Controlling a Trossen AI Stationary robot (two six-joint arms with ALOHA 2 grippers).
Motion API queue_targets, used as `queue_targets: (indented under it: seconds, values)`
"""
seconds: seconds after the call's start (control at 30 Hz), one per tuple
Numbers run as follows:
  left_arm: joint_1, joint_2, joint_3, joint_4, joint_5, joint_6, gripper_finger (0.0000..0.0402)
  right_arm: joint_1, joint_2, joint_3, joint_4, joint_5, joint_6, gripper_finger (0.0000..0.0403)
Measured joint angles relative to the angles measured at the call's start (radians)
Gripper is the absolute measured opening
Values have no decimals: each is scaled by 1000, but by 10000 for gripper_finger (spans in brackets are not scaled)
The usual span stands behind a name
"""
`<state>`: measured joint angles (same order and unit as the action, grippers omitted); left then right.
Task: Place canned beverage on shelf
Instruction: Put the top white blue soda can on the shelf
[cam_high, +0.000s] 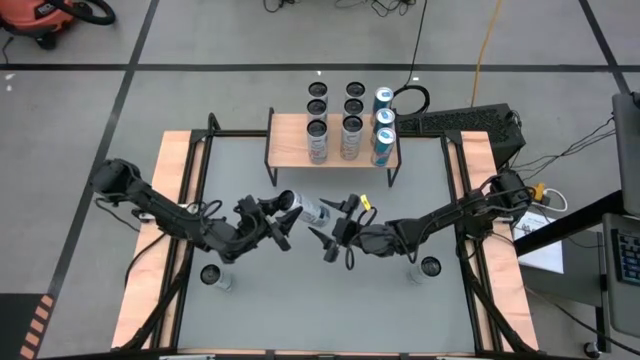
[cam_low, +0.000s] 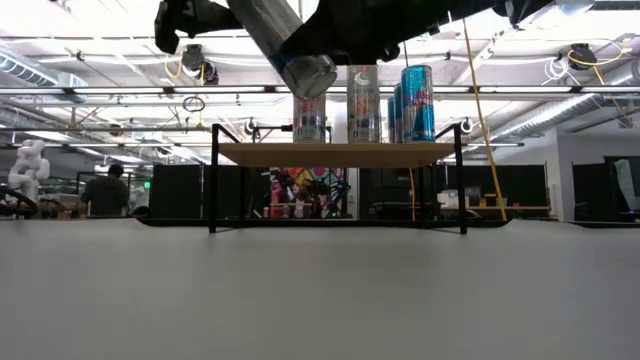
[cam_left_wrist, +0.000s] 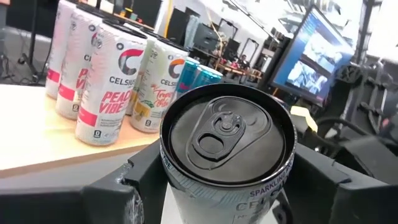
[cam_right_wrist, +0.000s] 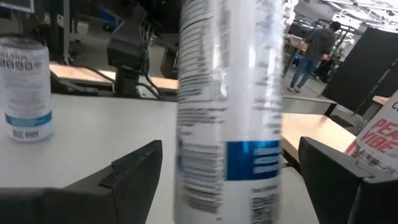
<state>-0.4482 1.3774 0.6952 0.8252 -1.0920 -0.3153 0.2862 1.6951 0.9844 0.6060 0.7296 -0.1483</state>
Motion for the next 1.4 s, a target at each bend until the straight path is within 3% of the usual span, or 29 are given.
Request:
queue_targets:
  seconds: [0.4,0.73,1.4]
  values:
    - [44,95,1,163,10,-46,244,-54,0,0,-81,-1,-23,311]
    - [44,146,65,155,15,-33,244,-86,-1,0,-124,-56,-17,308]
    - [43,164,76,136,12,-44,244,-83,-1,0,-125,-76,-2,221]
